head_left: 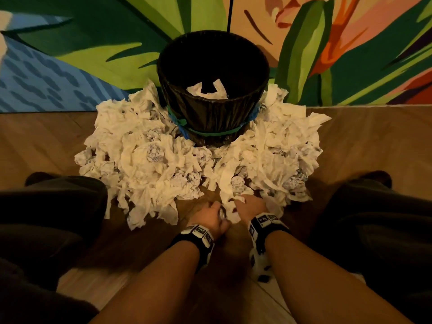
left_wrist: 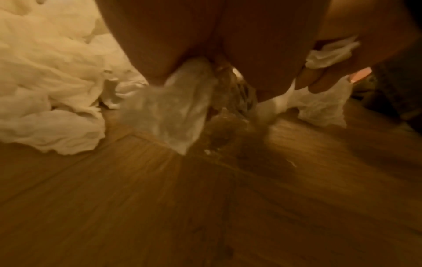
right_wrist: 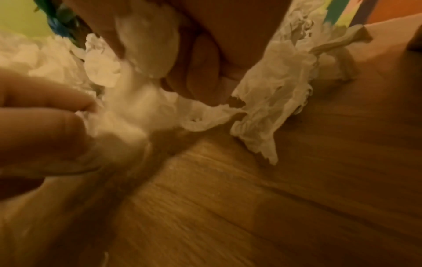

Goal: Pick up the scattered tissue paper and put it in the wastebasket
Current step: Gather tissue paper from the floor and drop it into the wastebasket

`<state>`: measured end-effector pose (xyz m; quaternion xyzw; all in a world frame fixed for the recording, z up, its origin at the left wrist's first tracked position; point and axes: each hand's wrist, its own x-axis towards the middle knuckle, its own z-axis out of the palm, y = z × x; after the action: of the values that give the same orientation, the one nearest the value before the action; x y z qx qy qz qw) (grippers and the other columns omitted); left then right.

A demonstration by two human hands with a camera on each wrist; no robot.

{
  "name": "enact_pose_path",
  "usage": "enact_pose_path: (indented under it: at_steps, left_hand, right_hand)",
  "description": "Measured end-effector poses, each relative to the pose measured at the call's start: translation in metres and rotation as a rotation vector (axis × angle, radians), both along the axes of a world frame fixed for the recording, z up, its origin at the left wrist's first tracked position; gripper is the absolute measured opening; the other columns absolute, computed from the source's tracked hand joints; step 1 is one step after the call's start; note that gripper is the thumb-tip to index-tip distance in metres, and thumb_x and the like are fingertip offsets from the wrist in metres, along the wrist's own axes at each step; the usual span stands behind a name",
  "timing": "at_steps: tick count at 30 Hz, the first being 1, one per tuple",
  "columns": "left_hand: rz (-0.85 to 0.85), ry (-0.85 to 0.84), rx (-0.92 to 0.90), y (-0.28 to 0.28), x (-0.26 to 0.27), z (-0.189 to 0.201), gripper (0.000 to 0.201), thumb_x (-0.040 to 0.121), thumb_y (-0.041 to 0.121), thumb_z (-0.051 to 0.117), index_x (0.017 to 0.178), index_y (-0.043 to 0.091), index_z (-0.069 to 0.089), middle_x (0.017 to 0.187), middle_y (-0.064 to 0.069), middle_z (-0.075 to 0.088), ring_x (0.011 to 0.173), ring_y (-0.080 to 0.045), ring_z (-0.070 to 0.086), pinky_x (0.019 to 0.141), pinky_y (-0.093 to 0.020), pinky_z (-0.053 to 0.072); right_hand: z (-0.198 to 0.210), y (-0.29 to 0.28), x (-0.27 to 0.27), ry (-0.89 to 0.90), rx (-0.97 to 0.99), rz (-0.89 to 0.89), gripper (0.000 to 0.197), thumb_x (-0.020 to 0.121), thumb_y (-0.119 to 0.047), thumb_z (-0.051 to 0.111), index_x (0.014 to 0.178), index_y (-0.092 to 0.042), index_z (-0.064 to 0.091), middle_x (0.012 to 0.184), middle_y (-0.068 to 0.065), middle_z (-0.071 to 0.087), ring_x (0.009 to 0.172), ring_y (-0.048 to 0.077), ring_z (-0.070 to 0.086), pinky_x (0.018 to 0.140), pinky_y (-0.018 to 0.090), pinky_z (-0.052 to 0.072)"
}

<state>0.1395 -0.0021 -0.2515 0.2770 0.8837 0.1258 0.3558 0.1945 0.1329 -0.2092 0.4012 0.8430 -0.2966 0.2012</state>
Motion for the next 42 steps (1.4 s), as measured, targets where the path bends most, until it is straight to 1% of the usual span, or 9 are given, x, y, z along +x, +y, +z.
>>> enact_pose_path:
  at_steps: [4, 7, 11, 18, 21, 28, 34, 38, 42]
  left_hand:
    - [0.123, -0.049, 0.046, -0.014, -0.014, 0.012, 0.059, 0.076, 0.041, 0.068, 0.129, 0.027, 0.045, 0.132, -0.004, 0.052, 0.123, -0.028, 0.054, 0.102, -0.038, 0.048]
    - [0.202, -0.044, 0.209, -0.024, -0.023, 0.023, 0.031, 0.072, 0.018, 0.067, 0.087, 0.031, 0.043, 0.092, 0.004, 0.062, 0.087, -0.019, 0.065, 0.076, -0.038, 0.06]
    - [0.392, -0.083, 0.466, -0.024, -0.033, 0.049, 0.024, 0.08, 0.011, 0.058, 0.078, 0.035, 0.057, 0.081, -0.003, 0.062, 0.045, -0.009, 0.055, 0.039, -0.025, 0.042]
    - [0.319, 0.213, 1.093, 0.021, -0.065, 0.175, 0.011, 0.088, 0.021, 0.047, 0.085, 0.019, 0.058, 0.071, 0.008, 0.053, 0.056, -0.011, 0.046, 0.053, -0.024, 0.039]
    - [0.321, 0.268, 1.317, 0.041, -0.086, 0.228, 0.016, 0.083, 0.007, 0.039, 0.093, 0.011, 0.051, 0.08, 0.001, 0.045, 0.063, -0.014, 0.039, 0.061, -0.031, 0.032]
    - [0.272, 0.321, 1.113, 0.061, -0.133, 0.27, 0.05, 0.083, -0.009, 0.038, 0.13, 0.009, 0.042, 0.133, -0.011, 0.041, 0.122, -0.016, 0.042, 0.107, -0.02, 0.032]
    - [0.339, 0.416, 1.073, 0.061, -0.161, 0.253, 0.052, 0.096, 0.001, 0.049, 0.144, 0.018, 0.038, 0.145, -0.006, 0.038, 0.133, -0.01, 0.039, 0.107, -0.005, 0.025]
    - [0.318, 0.471, 0.746, 0.067, -0.172, 0.247, 0.057, 0.096, 0.029, 0.056, 0.148, 0.035, 0.033, 0.156, 0.003, 0.031, 0.147, -0.023, 0.023, 0.119, -0.057, 0.014]
    - [0.321, 0.542, 0.653, 0.064, -0.172, 0.246, 0.06, 0.094, 0.037, 0.055, 0.149, 0.04, 0.031, 0.161, 0.005, 0.022, 0.15, -0.03, 0.01, 0.118, -0.06, 0.011]
  right_hand:
    - [0.009, 0.008, -0.006, 0.131, -0.104, -0.218, 0.043, 0.095, -0.038, 0.057, 0.123, -0.007, 0.065, 0.124, 0.015, 0.064, 0.116, 0.033, 0.058, 0.093, 0.033, 0.046]
    - [0.018, 0.013, -0.015, 0.298, -0.198, -0.392, 0.056, 0.085, -0.033, 0.073, 0.132, -0.006, 0.058, 0.128, 0.012, 0.062, 0.12, 0.033, 0.056, 0.101, 0.04, 0.047]
    - [0.032, 0.02, -0.024, 0.446, -0.121, -0.345, 0.06, 0.086, -0.041, 0.07, 0.136, -0.014, 0.052, 0.132, 0.009, 0.061, 0.12, 0.029, 0.056, 0.101, 0.04, 0.047]
    - [0.101, 0.02, -0.053, 0.959, -0.271, -0.515, 0.04, 0.075, -0.058, 0.045, 0.084, -0.025, 0.065, 0.072, -0.003, 0.058, 0.063, 0.012, 0.048, 0.062, 0.033, 0.044]
    - [0.141, 0.027, -0.076, 1.059, -0.183, -0.498, 0.023, 0.081, -0.035, 0.034, 0.076, -0.024, 0.053, 0.085, 0.008, 0.054, 0.083, 0.026, 0.051, 0.078, 0.04, 0.042]
    - [0.187, 0.034, -0.1, 1.33, -0.155, -0.331, 0.034, 0.088, 0.009, 0.048, 0.103, -0.02, 0.055, 0.108, -0.002, 0.059, 0.108, 0.018, 0.059, 0.099, 0.031, 0.048]
    - [0.193, 0.043, -0.117, 1.381, -0.06, -0.316, 0.023, 0.082, 0.002, 0.068, 0.097, -0.015, 0.067, 0.094, 0.0, 0.07, 0.086, 0.011, 0.068, 0.075, 0.021, 0.054]
    - [0.193, 0.051, -0.134, 1.367, -0.016, -0.374, 0.023, 0.08, 0.001, 0.07, 0.093, -0.017, 0.071, 0.089, -0.004, 0.071, 0.076, 0.004, 0.065, 0.072, 0.019, 0.053]
    - [0.189, 0.052, -0.137, 1.257, -0.02, -0.301, 0.046, 0.083, 0.008, 0.054, 0.116, -0.021, 0.068, 0.108, -0.004, 0.068, 0.089, -0.002, 0.063, 0.075, 0.014, 0.052]
